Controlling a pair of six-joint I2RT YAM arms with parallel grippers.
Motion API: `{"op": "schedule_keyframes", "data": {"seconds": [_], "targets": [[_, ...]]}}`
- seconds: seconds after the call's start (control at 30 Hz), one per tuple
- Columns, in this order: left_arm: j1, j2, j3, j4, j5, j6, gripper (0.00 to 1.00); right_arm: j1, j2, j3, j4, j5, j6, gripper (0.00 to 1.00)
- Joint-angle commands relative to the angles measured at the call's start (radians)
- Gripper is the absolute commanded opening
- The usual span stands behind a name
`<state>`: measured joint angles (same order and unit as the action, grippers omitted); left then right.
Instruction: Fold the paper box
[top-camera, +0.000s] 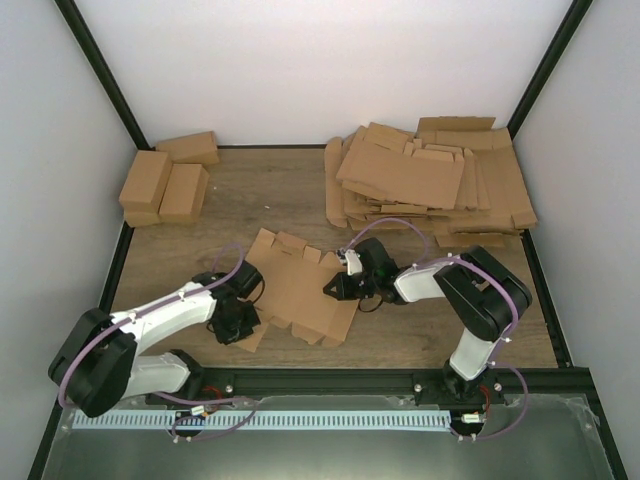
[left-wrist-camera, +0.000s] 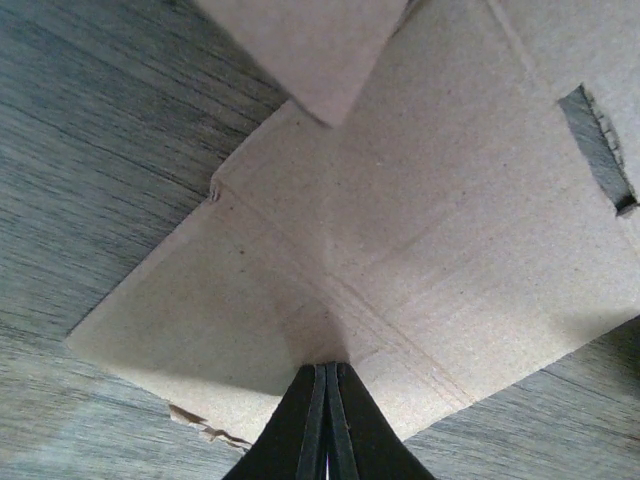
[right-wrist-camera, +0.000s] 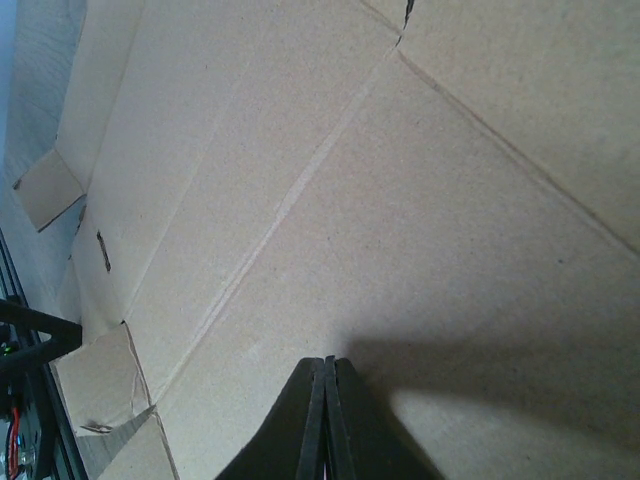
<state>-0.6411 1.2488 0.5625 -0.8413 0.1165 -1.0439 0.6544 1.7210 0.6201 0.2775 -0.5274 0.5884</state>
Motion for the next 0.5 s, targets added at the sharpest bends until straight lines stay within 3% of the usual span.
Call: {"op": "schedule_keyframes", "data": {"seconds": [0.0, 0.2, 0.47], "targets": [[-0.003, 0.037, -0.058, 0.074, 0.008, -0.022, 0.04, 0.005, 0.009, 0.000, -0.075, 0.081, -0.002, 0.01], [0.010, 0.050, 0.114, -0.010, -0.113, 0.025, 0.05, 0.006, 0.006, 0.005, -0.084, 0.077, -0.014, 0.01], [0.224, 0.064, 0.277, -0.015, -0.148, 0.243, 0.23, 0.005, -0.012, 0.014, -0.111, 0.075, -0.053, 0.01]]}}
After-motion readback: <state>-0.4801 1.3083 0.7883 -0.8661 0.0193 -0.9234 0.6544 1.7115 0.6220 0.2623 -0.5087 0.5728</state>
